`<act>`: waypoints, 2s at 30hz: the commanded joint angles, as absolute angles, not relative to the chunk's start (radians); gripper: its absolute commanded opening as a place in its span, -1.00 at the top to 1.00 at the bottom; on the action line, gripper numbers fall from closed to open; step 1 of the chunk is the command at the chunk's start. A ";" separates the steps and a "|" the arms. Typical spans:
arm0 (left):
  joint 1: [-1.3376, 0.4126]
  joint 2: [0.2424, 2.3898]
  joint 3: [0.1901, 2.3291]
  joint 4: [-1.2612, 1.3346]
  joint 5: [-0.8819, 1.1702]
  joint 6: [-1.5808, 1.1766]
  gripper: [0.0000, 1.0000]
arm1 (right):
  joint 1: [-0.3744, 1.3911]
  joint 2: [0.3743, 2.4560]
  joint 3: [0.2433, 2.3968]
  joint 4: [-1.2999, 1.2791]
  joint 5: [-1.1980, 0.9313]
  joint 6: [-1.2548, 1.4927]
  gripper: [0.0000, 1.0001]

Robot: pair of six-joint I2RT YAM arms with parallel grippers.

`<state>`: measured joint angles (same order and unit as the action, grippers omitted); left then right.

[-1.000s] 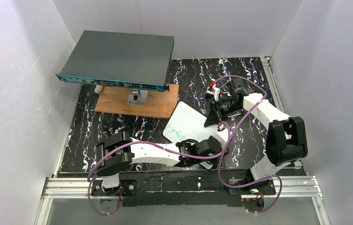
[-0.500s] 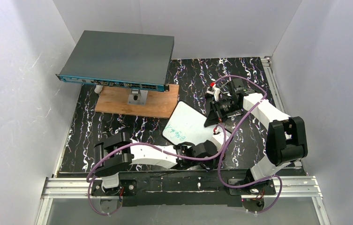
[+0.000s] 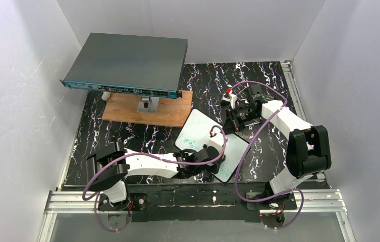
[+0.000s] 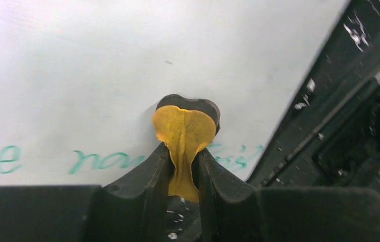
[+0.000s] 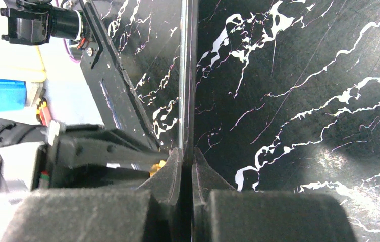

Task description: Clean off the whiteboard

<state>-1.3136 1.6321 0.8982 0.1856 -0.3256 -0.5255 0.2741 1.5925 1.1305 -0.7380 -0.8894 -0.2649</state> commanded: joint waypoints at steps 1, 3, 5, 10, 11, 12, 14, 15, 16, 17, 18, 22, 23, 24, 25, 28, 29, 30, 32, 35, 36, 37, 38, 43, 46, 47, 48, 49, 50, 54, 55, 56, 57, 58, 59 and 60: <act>-1.277 1.543 0.865 0.191 -0.471 -0.557 1.00 | 0.273 1.568 1.133 -0.699 -0.908 -0.311 0.97; -1.266 1.528 0.850 0.200 -0.479 -0.560 1.00 | 0.273 1.568 1.134 -0.699 -0.909 -0.312 0.97; -1.257 1.520 0.838 0.205 -0.471 -0.557 1.00 | 0.273 1.568 1.134 -0.699 -0.908 -0.311 0.97; -1.255 1.539 0.830 0.261 -0.353 -0.493 1.00 | 0.273 1.568 1.134 -0.699 -0.908 -0.312 0.97; -1.254 1.551 0.837 0.271 -0.320 -0.483 1.00 | 0.273 1.568 1.133 -0.699 -0.909 -0.312 0.97; -1.255 1.562 0.845 0.277 -0.293 -0.473 1.00 | 0.273 1.568 1.134 -0.700 -0.908 -0.312 0.97; -1.255 1.573 0.851 0.288 -0.270 -0.447 1.00 | 0.273 1.568 1.134 -0.701 -0.908 -0.311 0.97; -1.254 1.564 0.841 0.302 -0.272 -0.426 1.00 | 0.273 1.567 1.134 -0.701 -0.909 -0.311 0.97; -1.252 1.549 0.826 0.322 -0.282 -0.394 1.00 | 0.273 1.566 1.134 -0.702 -0.907 -0.313 0.97; -1.246 1.530 0.803 0.343 -0.287 -0.353 1.00 | 0.273 1.566 1.136 -0.704 -0.905 -0.317 0.97; -1.232 1.502 0.778 0.367 -0.288 -0.324 1.00 | 0.273 1.565 1.137 -0.708 -0.895 -0.325 0.97; -1.099 1.379 0.648 0.457 -0.229 -0.327 1.00 | 0.273 1.543 1.138 -0.713 -0.868 -0.341 0.97; -1.071 1.351 0.622 0.467 -0.235 -0.327 1.00 | 0.273 1.542 1.140 -0.717 -0.868 -0.345 0.97; -1.051 1.326 0.601 0.466 -0.245 -0.317 1.00 | 0.273 1.542 1.143 -0.722 -0.865 -0.353 0.97; -1.039 1.305 0.581 0.461 -0.269 -0.295 1.00 | 0.273 1.543 1.147 -0.730 -0.861 -0.363 0.97; -1.007 1.258 0.508 0.465 -0.357 -0.260 1.00 | 0.273 1.540 1.161 -0.763 -0.857 -0.397 0.97; -0.993 1.246 0.483 0.479 -0.386 -0.257 1.00 | 0.273 1.538 1.164 -0.775 -0.860 -0.406 0.97; -0.977 1.238 0.457 0.495 -0.410 -0.253 1.00 | 0.273 1.536 1.167 -0.787 -0.864 -0.417 0.97; -0.948 1.231 0.416 0.543 -0.448 -0.238 1.00 | 0.273 1.532 1.173 -0.803 -0.875 -0.432 0.97; -0.922 1.256 0.397 0.596 -0.468 -0.205 1.00 | 0.273 1.528 1.179 -0.821 -0.882 -0.448 0.97; -0.918 1.272 0.399 0.601 -0.476 -0.195 1.00 | 0.273 1.529 1.180 -0.823 -0.887 -0.450 0.97; -0.917 1.289 0.403 0.608 -0.487 -0.186 1.00 | 0.273 1.529 1.180 -0.825 -0.892 -0.450 0.97; -0.915 1.305 0.410 0.616 -0.498 -0.182 1.00 | 0.274 1.530 1.180 -0.825 -0.896 -0.451 0.97; -0.914 1.365 0.459 0.633 -0.469 -0.162 1.00 | 0.274 1.537 1.178 -0.825 -0.900 -0.451 0.97; -0.913 1.373 0.484 0.622 -0.413 -0.155 1.00 | 0.275 1.539 1.177 -0.824 -0.904 -0.451 0.97; -0.913 1.370 0.487 0.620 -0.391 -0.149 1.00 | 0.275 1.540 1.176 -0.824 -0.904 -0.450 0.97; -0.914 1.366 0.491 0.616 -0.370 -0.145 1.00 | 0.276 1.541 1.175 -0.822 -0.904 -0.451 0.97; -0.913 1.363 0.494 0.609 -0.350 -0.140 1.00 | 0.275 1.540 1.175 -0.821 -0.904 -0.450 0.97; -0.914 1.364 0.500 0.600 -0.328 -0.135 1.00 | 0.275 1.540 1.175 -0.820 -0.904 -0.450 0.97; -0.914 1.409 0.552 0.508 -0.307 -0.133 1.00 | 0.276 1.542 1.173 -0.819 -0.901 -0.449 0.97; -0.913 1.426 0.566 0.478 -0.318 -0.134 1.00 | 0.275 1.541 1.173 -0.820 -0.902 -0.449 0.97; -0.914 1.441 0.579 0.449 -0.328 -0.143 1.00 | 0.275 1.540 1.173 -0.821 -0.900 -0.449 0.97; -0.913 1.452 0.586 0.423 -0.337 -0.152 1.00 | 0.275 1.539 1.173 -0.820 -0.900 -0.449 0.97; -0.913 1.462 0.592 0.400 -0.351 -0.160 1.00 | 0.275 1.539 1.173 -0.820 -0.901 -0.451 0.97; -0.914 1.465 0.592 0.374 -0.360 -0.169 1.00 | 0.275 1.537 1.173 -0.823 -0.901 -0.450 0.97; -0.913 1.467 0.588 0.356 -0.367 -0.178 1.00 | 0.274 1.536 1.175 -0.824 -0.900 -0.451 0.97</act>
